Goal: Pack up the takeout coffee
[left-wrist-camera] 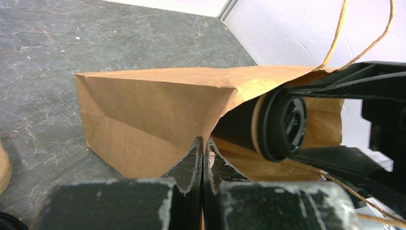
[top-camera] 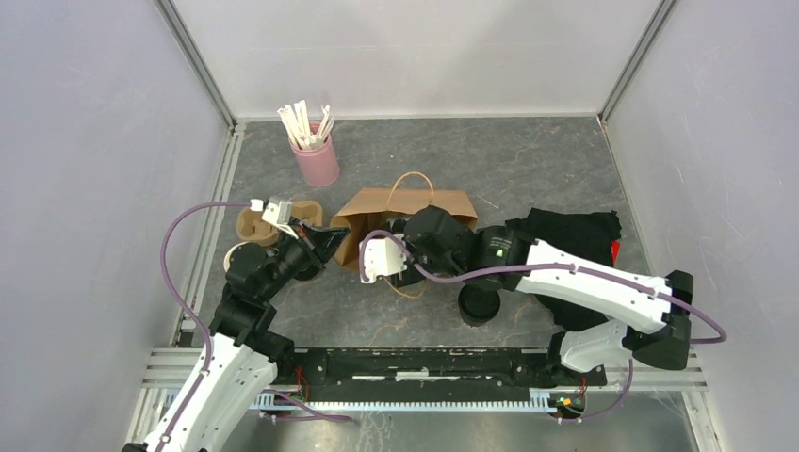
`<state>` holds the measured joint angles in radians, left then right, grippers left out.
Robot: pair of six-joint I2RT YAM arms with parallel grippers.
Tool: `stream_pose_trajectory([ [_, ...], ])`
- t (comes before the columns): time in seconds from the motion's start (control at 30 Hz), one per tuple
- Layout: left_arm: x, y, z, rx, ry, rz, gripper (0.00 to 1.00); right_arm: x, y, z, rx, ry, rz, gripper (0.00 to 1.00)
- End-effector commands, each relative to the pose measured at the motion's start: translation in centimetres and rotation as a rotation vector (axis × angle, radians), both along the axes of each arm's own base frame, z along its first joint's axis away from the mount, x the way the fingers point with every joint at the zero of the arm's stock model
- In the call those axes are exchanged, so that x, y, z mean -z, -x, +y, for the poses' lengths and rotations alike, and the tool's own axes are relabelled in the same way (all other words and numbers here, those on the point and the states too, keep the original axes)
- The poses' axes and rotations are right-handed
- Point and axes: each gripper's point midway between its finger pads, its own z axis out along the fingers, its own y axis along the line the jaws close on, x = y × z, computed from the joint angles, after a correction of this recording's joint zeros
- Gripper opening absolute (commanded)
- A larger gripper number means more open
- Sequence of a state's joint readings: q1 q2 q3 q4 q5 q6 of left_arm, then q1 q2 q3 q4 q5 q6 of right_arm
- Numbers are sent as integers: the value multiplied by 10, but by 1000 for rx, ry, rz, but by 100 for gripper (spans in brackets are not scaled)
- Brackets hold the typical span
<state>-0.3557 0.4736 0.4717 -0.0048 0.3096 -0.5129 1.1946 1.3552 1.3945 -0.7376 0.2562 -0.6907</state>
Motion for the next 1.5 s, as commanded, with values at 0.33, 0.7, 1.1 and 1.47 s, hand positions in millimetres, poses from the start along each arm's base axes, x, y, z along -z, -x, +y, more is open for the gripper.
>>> stream_pose_trajectory([
  [0.33,-1,21,-12,108,49,-19,2,23,-29,16,17,42,-205,4],
  [0.7,11,39,-15,155,93,58,2,47,-48,24,-21,16,-212,2],
  [1.1,17,39,-12,121,126,131,2,76,-68,18,-79,62,-158,1],
  [1.47,12,24,-2,17,103,211,2,87,-78,11,-55,77,-168,1],
])
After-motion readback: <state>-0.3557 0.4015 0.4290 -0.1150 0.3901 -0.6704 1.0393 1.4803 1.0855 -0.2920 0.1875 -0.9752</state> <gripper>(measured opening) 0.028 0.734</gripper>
